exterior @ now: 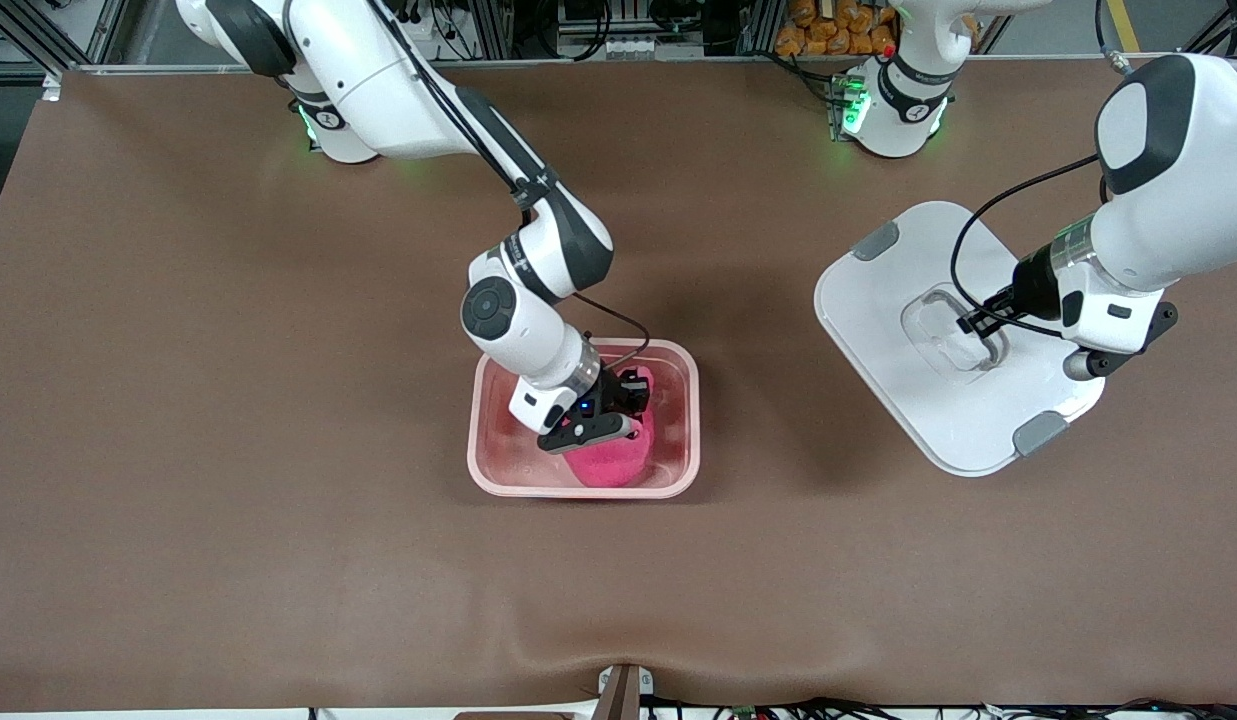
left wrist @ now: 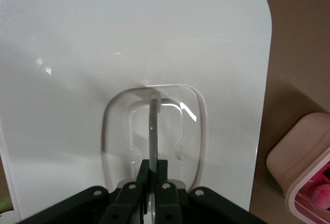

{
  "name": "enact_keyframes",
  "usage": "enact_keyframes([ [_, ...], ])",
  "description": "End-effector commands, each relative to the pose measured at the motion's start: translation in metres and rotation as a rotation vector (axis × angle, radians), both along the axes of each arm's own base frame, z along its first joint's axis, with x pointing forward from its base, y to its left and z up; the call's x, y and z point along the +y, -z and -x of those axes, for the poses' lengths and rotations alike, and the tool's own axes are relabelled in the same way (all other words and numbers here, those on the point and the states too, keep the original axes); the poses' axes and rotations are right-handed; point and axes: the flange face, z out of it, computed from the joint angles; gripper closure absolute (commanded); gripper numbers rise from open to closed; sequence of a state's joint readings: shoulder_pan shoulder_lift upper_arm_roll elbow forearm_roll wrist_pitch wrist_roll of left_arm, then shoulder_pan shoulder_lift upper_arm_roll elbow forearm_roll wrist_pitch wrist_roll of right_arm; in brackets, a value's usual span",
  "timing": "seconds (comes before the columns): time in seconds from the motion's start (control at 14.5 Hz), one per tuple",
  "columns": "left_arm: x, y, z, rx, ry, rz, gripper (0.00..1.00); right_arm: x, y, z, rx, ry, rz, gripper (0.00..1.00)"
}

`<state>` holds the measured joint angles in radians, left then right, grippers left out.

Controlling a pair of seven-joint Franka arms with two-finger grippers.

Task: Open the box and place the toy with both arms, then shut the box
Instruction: 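Lower the plush into the tub and open the right gripper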

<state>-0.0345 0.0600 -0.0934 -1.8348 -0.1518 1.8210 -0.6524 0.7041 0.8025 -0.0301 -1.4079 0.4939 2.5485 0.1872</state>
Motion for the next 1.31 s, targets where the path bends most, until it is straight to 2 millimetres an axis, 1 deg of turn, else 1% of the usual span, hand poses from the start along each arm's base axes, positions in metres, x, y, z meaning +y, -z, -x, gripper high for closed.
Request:
enact_keyframes([
  [0.0,0.002,-0.009,0.002,0.002,0.014,0.026,1.00,0.005,0.030,0.004,-0.010,-0.024,0.034,0.66],
  [0.07,0.002,-0.008,0.002,0.003,0.014,0.026,1.00,0.005,0.030,0.004,-0.010,-0.024,0.034,0.50],
  [0.14,0.002,-0.008,0.002,0.003,0.014,0.026,1.00,0.004,0.029,0.003,-0.011,-0.022,0.033,0.09],
  [0.21,0.002,-0.009,0.001,0.002,0.014,0.026,1.00,0.005,0.027,0.002,-0.014,-0.023,0.032,0.00],
  [0.35,0.001,-0.010,0.001,-0.001,0.014,0.026,1.00,0.001,0.024,-0.001,-0.018,-0.017,0.029,0.00],
  [0.55,-0.004,-0.019,-0.003,-0.016,0.007,0.037,1.00,-0.008,0.009,-0.011,-0.032,0.004,0.013,0.00],
  [0.76,-0.004,-0.019,-0.003,-0.016,0.007,0.037,1.00,-0.012,0.003,-0.016,-0.030,0.022,-0.001,0.00],
  [0.83,-0.003,-0.018,-0.002,-0.013,0.006,0.037,1.00,-0.010,0.003,-0.014,-0.027,0.023,-0.003,0.00],
  [0.9,-0.003,-0.017,-0.001,-0.002,0.012,0.036,1.00,-0.002,0.003,-0.009,-0.025,0.017,-0.006,0.00],
  [1.04,-0.001,-0.017,-0.001,0.002,0.013,0.036,1.00,0.004,-0.004,-0.011,-0.031,0.026,-0.026,0.00],
  [1.24,-0.002,-0.026,-0.001,0.002,0.016,0.037,1.00,0.011,-0.012,-0.011,-0.030,0.046,-0.048,0.00],
])
